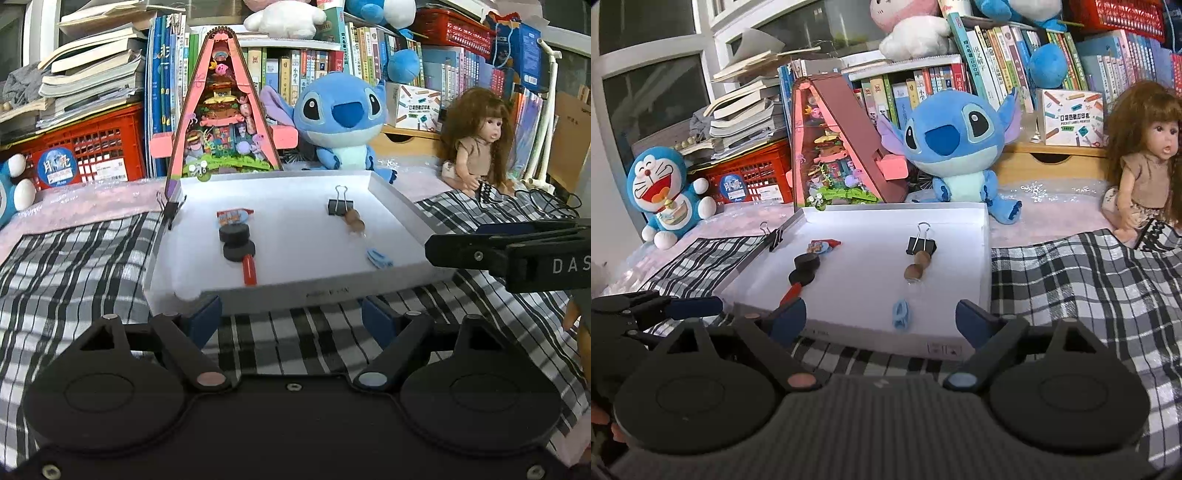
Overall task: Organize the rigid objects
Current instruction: 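Open both grippers to release the stick and clip, then lift away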
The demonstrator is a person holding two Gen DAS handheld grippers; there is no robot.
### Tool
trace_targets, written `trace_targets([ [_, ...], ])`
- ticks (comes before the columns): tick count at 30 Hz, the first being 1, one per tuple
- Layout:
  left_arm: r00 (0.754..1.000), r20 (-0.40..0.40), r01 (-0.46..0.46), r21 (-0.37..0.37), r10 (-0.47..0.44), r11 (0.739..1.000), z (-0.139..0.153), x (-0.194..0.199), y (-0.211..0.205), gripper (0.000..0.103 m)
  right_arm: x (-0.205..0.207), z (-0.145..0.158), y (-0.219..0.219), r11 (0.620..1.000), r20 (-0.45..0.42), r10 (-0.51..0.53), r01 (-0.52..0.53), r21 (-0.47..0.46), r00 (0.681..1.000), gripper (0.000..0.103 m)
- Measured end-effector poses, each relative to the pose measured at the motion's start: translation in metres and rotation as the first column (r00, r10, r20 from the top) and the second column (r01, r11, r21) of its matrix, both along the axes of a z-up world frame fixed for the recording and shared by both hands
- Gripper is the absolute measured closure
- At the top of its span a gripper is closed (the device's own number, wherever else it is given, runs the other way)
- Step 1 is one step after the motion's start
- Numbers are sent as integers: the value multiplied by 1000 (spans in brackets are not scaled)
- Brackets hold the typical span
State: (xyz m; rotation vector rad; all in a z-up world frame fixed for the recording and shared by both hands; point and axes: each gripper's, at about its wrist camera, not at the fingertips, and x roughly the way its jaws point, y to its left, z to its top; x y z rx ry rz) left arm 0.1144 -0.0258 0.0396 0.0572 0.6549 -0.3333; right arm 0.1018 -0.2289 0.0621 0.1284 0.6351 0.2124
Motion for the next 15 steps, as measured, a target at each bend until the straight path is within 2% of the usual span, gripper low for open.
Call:
trace_targets([
  [15, 1000, -12, 5, -2, -5, 1000, -11, -53, 18, 21, -56, -10, 10, 995, 25, 64, -61, -82, 998, 3],
])
